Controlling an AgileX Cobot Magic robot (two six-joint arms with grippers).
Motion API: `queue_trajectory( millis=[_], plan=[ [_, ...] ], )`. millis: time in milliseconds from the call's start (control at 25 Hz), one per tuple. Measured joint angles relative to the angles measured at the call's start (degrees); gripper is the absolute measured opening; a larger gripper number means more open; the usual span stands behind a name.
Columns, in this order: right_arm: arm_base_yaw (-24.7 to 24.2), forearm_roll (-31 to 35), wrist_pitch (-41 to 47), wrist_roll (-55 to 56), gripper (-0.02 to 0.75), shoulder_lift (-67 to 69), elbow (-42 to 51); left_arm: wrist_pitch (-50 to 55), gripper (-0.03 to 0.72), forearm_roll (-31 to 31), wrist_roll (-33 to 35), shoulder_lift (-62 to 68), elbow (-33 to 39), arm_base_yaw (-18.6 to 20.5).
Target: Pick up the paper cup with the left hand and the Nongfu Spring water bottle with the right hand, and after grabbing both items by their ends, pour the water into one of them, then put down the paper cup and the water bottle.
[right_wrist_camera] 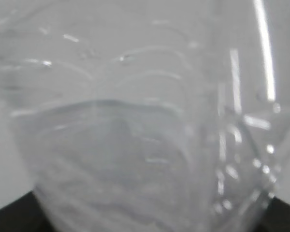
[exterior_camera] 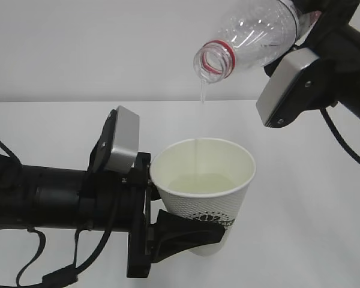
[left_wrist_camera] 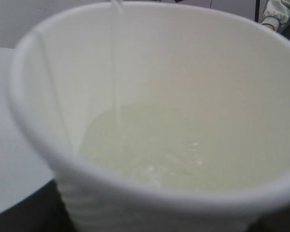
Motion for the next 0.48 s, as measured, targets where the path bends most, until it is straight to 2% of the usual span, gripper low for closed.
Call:
queue_trajectory(
  millis=[480],
  plan=[
    [0.0,0.0,0.0,-0.2,0.495,0.0,0.0,0.0,0.503,-1.69,0.0,0.0,0.0,0.0]
  ],
)
